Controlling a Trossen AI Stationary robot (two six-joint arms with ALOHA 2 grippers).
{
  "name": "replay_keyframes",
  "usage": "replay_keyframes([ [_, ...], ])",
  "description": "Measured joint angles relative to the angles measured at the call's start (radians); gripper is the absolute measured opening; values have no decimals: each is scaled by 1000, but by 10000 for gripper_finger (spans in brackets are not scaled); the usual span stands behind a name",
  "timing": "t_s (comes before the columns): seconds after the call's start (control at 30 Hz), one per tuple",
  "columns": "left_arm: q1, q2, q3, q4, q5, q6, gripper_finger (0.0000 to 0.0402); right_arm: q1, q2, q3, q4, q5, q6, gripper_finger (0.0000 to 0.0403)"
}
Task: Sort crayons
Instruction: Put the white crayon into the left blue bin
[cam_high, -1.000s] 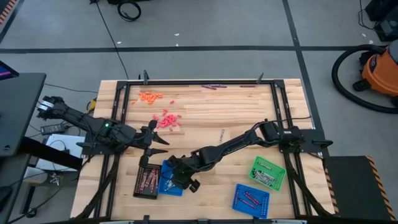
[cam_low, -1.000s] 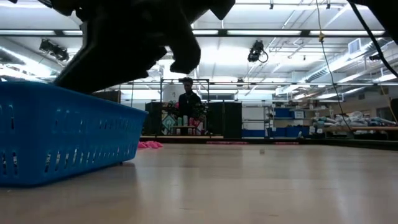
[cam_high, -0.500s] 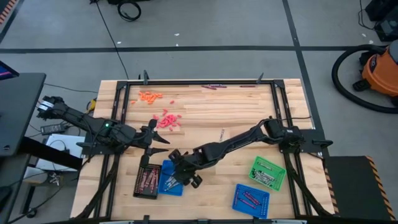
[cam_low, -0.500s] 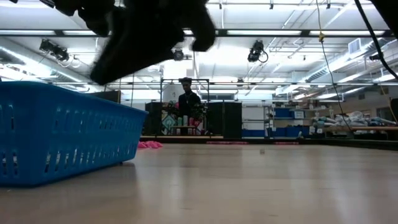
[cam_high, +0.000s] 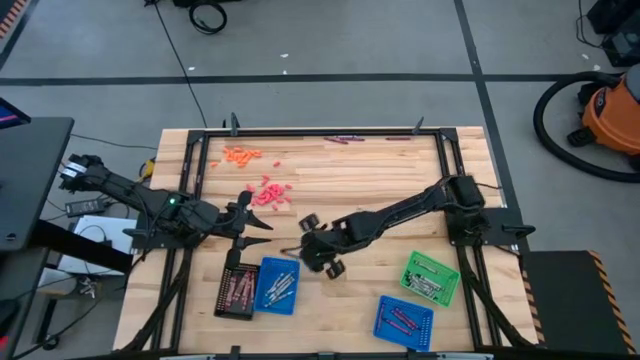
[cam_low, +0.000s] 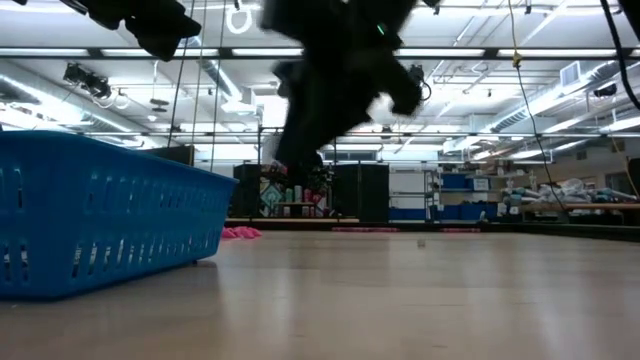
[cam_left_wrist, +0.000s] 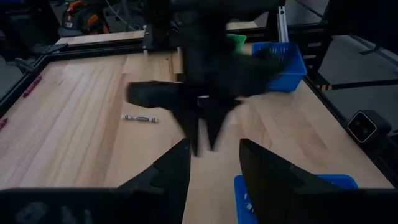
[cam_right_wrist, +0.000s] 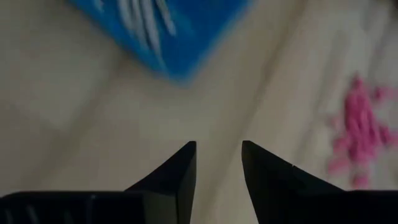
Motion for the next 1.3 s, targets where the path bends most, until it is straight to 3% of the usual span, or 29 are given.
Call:
replay_keyframes([
  [0.2,0,0,0,4,0,0,148,-63,-52,-142,-93,18,25,132],
  [0.57,0,0,0,4,-12,19,148,-173,-52,-154,-381,20,14,113],
  [0.73,0,0,0,4,-13,26,148,-204,-52,-154,-485,71,-53,113],
  [1.0,0,0,0,3,-13,42,148,-227,-52,-242,-444,107,-230,113],
  [1.3,0,0,0,3,-13,52,148,-218,-52,-262,-409,198,-315,113],
])
